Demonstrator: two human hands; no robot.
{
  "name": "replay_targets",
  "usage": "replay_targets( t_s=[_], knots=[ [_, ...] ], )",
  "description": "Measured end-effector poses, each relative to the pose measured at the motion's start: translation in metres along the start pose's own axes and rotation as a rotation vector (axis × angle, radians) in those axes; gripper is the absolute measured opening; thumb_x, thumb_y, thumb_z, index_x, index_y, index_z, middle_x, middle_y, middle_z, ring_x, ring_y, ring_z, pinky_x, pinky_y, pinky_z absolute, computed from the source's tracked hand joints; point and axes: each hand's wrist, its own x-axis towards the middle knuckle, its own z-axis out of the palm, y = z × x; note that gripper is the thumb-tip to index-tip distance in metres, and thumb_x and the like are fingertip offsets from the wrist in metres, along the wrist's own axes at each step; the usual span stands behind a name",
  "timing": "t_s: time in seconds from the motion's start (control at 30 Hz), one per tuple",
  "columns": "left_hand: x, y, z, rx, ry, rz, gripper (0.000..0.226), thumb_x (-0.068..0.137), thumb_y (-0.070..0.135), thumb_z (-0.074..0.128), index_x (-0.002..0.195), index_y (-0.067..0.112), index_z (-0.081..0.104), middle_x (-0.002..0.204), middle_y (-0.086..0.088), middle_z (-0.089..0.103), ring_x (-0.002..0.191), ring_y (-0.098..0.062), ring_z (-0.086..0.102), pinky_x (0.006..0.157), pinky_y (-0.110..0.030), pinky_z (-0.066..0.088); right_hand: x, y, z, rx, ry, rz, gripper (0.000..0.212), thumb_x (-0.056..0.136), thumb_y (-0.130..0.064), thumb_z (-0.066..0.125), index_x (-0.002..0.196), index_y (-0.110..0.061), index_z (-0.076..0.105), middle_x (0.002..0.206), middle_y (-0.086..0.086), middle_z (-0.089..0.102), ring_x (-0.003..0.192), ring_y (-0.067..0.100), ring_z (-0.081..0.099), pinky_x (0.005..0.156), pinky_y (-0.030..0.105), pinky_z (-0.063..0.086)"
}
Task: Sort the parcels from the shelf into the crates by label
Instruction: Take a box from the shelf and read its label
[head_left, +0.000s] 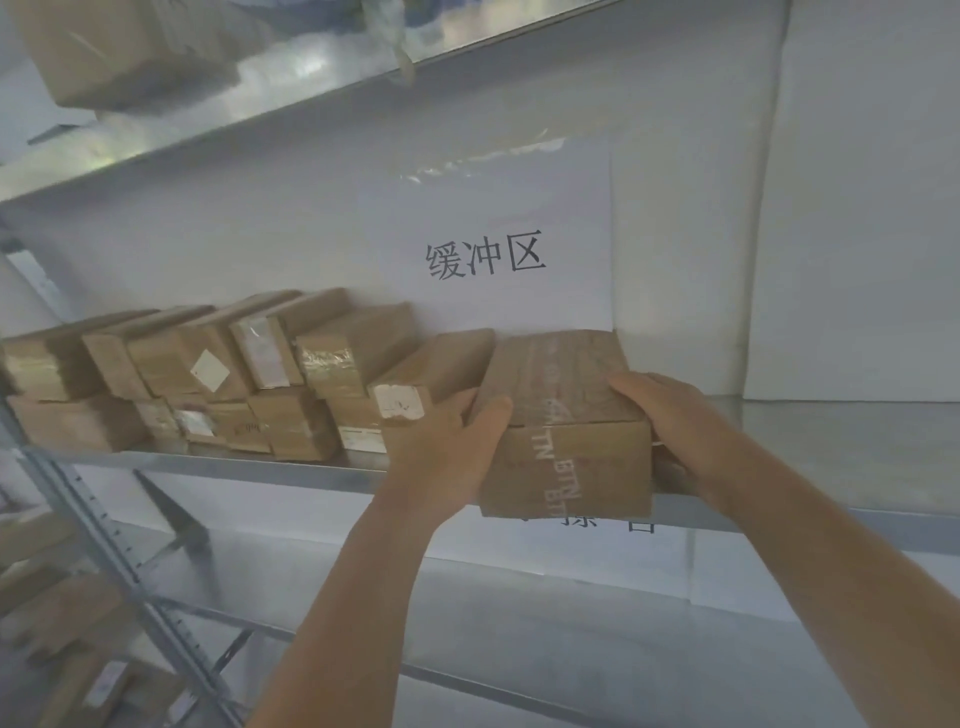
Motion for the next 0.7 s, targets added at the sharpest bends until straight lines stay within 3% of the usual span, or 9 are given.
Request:
replay_targets(
  t_s=[0.1, 0.23, 0.37, 0.47, 0.6, 0.7],
  knots=[
    [-0.009, 0.004, -0.002, -0.041, -0.073, 0.026, 0.031, 0.096, 0.057, 0.046, 0.123, 0.050, 0.060, 0.105, 0.021, 0.071, 0.099, -0.003, 0.065, 0.077, -0.030, 0.050, -0.017, 0.000, -0.007, -0.069, -0.001, -0.064, 0.020, 0.104, -0.032, 0.057, 0.112, -0.030, 0.075, 0.093, -0.005, 0.080, 0.072, 0.008, 0.075, 0.065, 0.026, 0.055],
    [-0.031, 0.009, -0.005, -0.125, -0.087, 0.146, 0.068, 0.086, 0.049, 0.063, 0.148, 0.051, 0.035, 0.124, 0.027, 0.064, 0.101, 0.000, 0.067, 0.087, -0.035, 0.059, -0.053, -0.003, -0.014, -0.072, 0.136, -0.221, 0.037, 0.099, -0.028, 0.067, 0.127, -0.052, 0.068, 0.103, 0.000, 0.077, 0.093, 0.012, 0.076, 0.085, 0.032, 0.057],
    [-0.061, 0.016, -0.002, -0.297, -0.057, 0.343, 0.073, 0.086, 0.010, 0.073, 0.136, 0.055, 0.043, 0.118, 0.042, 0.059, 0.098, 0.011, 0.065, 0.073, -0.018, 0.060, -0.101, -0.004, -0.024, -0.113, 0.283, -0.386, 0.061, 0.095, -0.014, 0.075, 0.139, -0.050, 0.056, 0.107, 0.001, 0.063, 0.088, 0.010, 0.065, 0.069, 0.020, 0.055],
    [-0.086, 0.024, 0.005, -0.389, -0.068, 0.458, 0.081, 0.085, -0.004, 0.069, 0.115, 0.068, 0.047, 0.123, 0.029, 0.061, 0.110, 0.000, 0.065, 0.076, -0.017, 0.058, -0.140, 0.001, -0.034, -0.246, 0.383, -0.424, 0.078, 0.092, -0.009, 0.077, 0.152, -0.046, 0.045, 0.106, -0.002, 0.060, 0.089, 0.013, 0.065, 0.062, 0.013, 0.052],
    [-0.116, 0.036, 0.022, -0.589, -0.111, 0.478, 0.062, 0.090, -0.012, 0.055, 0.120, 0.042, 0.050, 0.122, 0.010, 0.060, 0.104, -0.004, 0.067, 0.072, -0.029, 0.059, -0.190, 0.011, -0.048, -0.334, 0.419, -0.426, 0.078, 0.094, -0.012, 0.074, 0.156, -0.045, 0.039, 0.113, -0.005, 0.062, 0.103, 0.006, 0.065, 0.072, 0.010, 0.053],
    [-0.132, 0.048, 0.034, -0.764, -0.231, 0.427, 0.034, 0.093, -0.005, 0.046, 0.117, 0.018, 0.054, 0.114, 0.008, 0.068, 0.100, -0.020, 0.070, 0.094, -0.051, 0.058, -0.233, 0.012, -0.065, -0.269, 0.410, -0.411, 0.069, 0.095, -0.022, 0.072, 0.153, -0.044, 0.041, 0.122, -0.012, 0.066, 0.119, 0.003, 0.061, 0.087, 0.019, 0.052]
  ],
)
